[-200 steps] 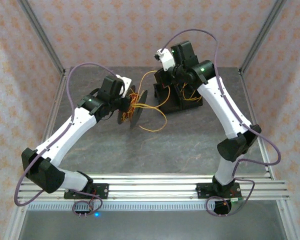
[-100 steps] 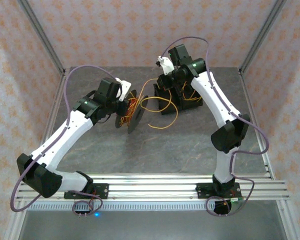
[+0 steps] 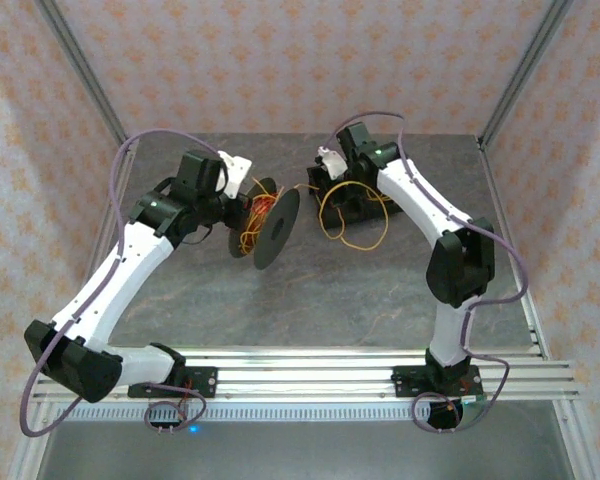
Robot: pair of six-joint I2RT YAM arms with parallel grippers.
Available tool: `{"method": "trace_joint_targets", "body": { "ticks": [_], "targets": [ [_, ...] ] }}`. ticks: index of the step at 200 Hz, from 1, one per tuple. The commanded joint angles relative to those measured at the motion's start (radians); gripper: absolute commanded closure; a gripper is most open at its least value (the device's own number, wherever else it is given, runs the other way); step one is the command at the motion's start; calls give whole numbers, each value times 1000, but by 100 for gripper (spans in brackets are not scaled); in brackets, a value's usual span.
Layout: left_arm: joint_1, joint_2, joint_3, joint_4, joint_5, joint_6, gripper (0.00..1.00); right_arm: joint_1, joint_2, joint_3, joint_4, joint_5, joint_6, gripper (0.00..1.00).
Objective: Wrap the cables
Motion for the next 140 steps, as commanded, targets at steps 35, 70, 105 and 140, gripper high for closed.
{"method": "trace_joint_targets", "body": {
  "ticks": [35,70,105,140],
  "targets": [
    [102,-76,28,176,240,-156,100,-2,-43,-261,276,-125,36,100],
    [106,-57,33,172,225,-160,100,19,-91,-284,349,-147,67,100],
    [106,-47,47,149,186,-151,100,18,-96,-218,306,-136,68,91],
    [106,-48,44,116,129,-123,100,12,-137,-186,318,-121,134,67]
  ]
}}
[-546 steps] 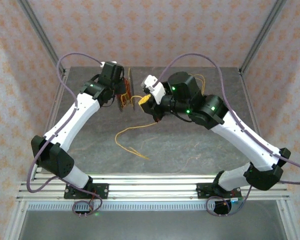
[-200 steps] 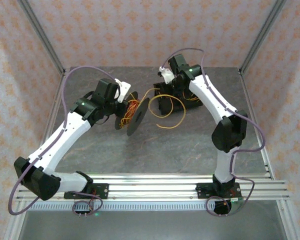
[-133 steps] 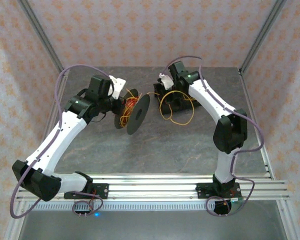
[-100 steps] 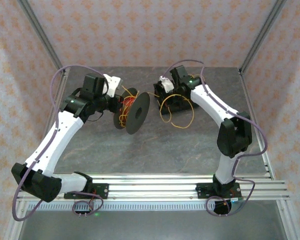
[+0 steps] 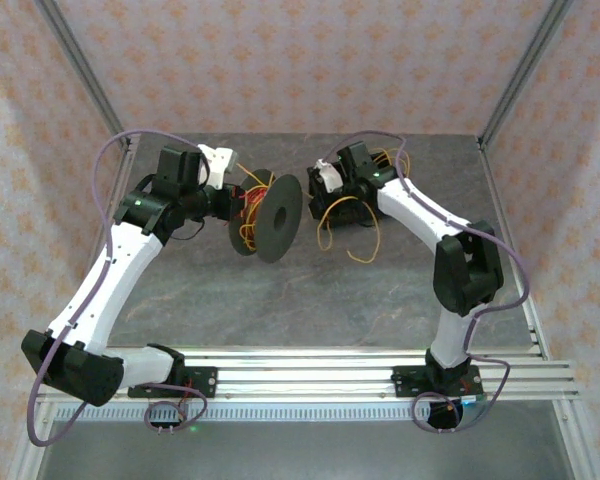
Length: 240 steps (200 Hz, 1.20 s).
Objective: Wrap the cables
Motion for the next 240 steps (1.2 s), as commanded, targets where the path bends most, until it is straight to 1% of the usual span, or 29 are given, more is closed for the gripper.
{"method": "trace_joint_targets", "body": {
  "ticks": [1,13,26,48,72,77,90,95,101,109,114,133,156,164,174,189,205,217,240],
  "targets": [
    [12,-27,44,78,-28,1,100,-4,-64,50,24,14,56,66],
    [10,-26,41,66,-43,14,100,-8,-83,63,36,9,90,57],
    [9,-26,41,56,-56,24,100,-7,-104,74,57,-22,116,53],
    [5,-26,38,50,-64,30,100,-9,-126,101,84,-86,168,42],
    [0,-27,38,48,-64,28,100,-9,-142,118,128,-147,231,26],
    [-1,-27,38,49,-64,27,100,-10,-142,123,135,-137,246,19],
    [-4,-32,38,50,-62,27,100,-10,-132,147,122,-49,282,9],
    [-5,-33,38,48,-60,26,100,-12,-124,165,104,10,299,6],
    [-8,-37,38,48,-60,26,100,-18,-114,181,93,61,329,5],
    [-9,-42,40,47,-55,24,100,-27,-96,190,105,60,367,4],
    [-11,-42,40,47,-51,22,100,-34,-80,198,122,48,402,0],
    [-20,-52,41,45,-46,20,100,-37,-28,258,116,54,461,1],
    [-25,-64,38,43,-52,13,100,-38,12,264,224,7,591,1],
    [-27,-67,39,40,-58,13,100,-41,32,289,219,10,627,1],
    [-27,-72,40,34,-61,14,100,-41,53,325,183,55,643,1],
    [-27,-87,35,30,-74,14,100,-52,63,343,144,158,667,1],
    [-27,-98,38,22,-89,18,100,-86,59,335,139,172,698,1],
    [-27,-105,44,10,-95,21,100,-108,35,321,115,225,703,1],
    [-27,-122,48,-4,-105,19,100,-140,-39,286,54,343,665,1]
  ]
}}
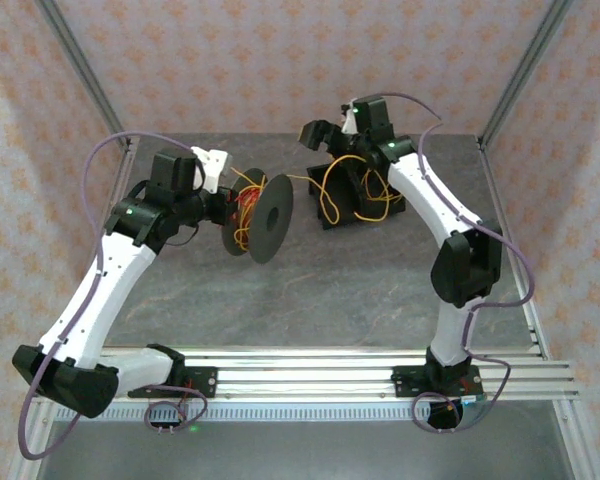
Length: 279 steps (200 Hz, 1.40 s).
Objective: Wrap the cables
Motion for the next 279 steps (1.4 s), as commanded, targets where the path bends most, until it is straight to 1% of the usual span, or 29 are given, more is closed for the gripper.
{"method": "trace_joint_targets", "body": {
  "ticks": [1,10,30,46,54,60,75,77,88,94,105,121,128,137,155,162,173,200,221,231,237,252,264,270,279],
  "targets": [
    [-4,-50,48,37,-13,-6,100,-45,-109,-15,-74,173,6,1],
    [-5,-56,52,33,-16,-11,100,-58,-142,-28,-103,196,-26,1],
    [-5,-65,65,18,-20,-20,100,-90,-222,-102,-113,196,-90,1],
    [-4,-70,75,10,-27,-25,100,-124,-291,-182,-91,125,-118,1],
    [-4,-73,77,10,-34,-30,100,-142,-331,-222,-81,57,-136,1],
    [-5,-73,78,9,-39,-34,100,-154,-360,-254,-68,-8,-150,3],
    [-4,-69,85,8,-55,-54,100,-157,-427,-323,-52,-92,-161,9],
    [-4,-69,85,6,-56,-55,100,-155,-447,-345,-45,-117,-160,13],
    [-4,-65,92,4,-66,-72,100,-149,-499,-398,-22,-173,-161,19],
    [-4,-61,96,1,-70,-78,100,-140,-534,-426,-19,-182,-170,22],
    [-5,-56,105,-7,-76,-85,100,-118,-613,-484,-15,-147,-194,25],
    [-4,-53,114,-16,-85,-85,100,-108,-738,-558,-11,-73,-198,24],
    [-4,-51,118,-20,-91,-86,100,-108,-788,-581,-14,-25,-194,20],
    [-4,-48,122,-25,-96,-87,100,-108,-840,-602,-25,23,-190,12],
    [-4,-45,124,-26,-98,-91,100,-108,-909,-602,-69,81,-192,5],
    [-4,-44,125,-26,-95,-93,100,-108,-926,-598,-83,88,-194,3],
    [-4,-42,127,-29,-95,-96,100,-108,-949,-588,-87,64,-195,3],
    [-4,-42,125,-33,-95,-98,100,-108,-974,-543,-121,47,-198,4],
    [-5,-44,124,-36,-94,-97,100,-108,-959,-487,-201,142,-205,4],
    [-4,-45,122,-35,-93,-98,100,-108,-945,-464,-229,157,-205,5],
    [-4,-47,120,-35,-93,-99,100,-108,-941,-461,-225,134,-204,7],
    [-4,-48,116,-32,-92,-100,100,-104,-930,-478,-136,-56,-151,14],
    [-6,-47,113,-33,-95,-97,100,-66,-918,-491,-50,-188,-103,23],
    [-5,-47,111,-32,-97,-97,100,-24,-920,-504,4,-215,-77,24],
    [-4,-46,107,-31,-103,-95,100,33,-926,-513,56,-221,-63,24]
  ]
}}
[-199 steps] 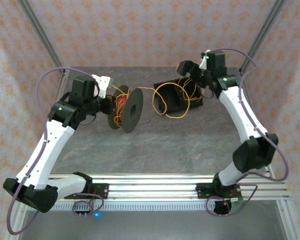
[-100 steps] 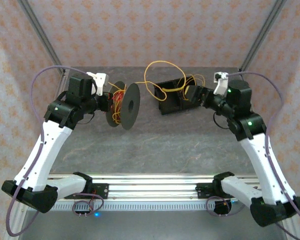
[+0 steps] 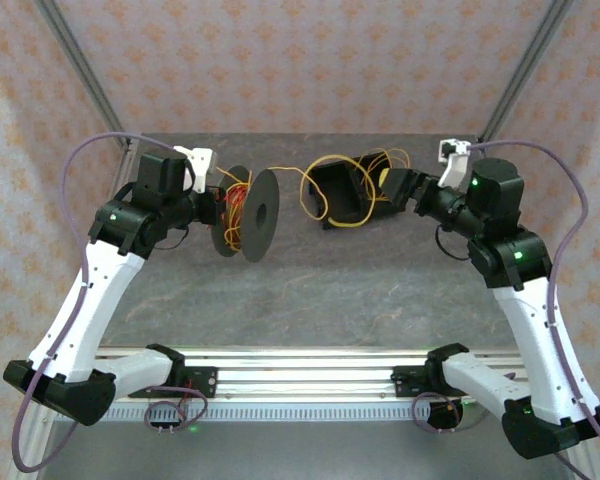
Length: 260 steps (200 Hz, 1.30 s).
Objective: Wrap the cables
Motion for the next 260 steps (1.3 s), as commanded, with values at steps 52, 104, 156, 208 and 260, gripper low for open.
{"method": "trace_joint_targets", "body": {
  "ticks": [52,104,156,208,260],
  "targets": [
    [-6,-17,19,85,-14,-24,100,264,36,58,206,-79,101,21],
    [-6,-21,15,89,-7,-25,100,287,167,142,106,-1,48,25],
    [-6,-18,10,85,-7,-20,100,354,304,182,257,7,129,26],
    [-6,-21,8,85,-1,-18,100,361,385,214,252,62,125,46],
    [-6,-21,1,85,-14,-23,100,361,362,191,259,82,129,68]
  ]
}}
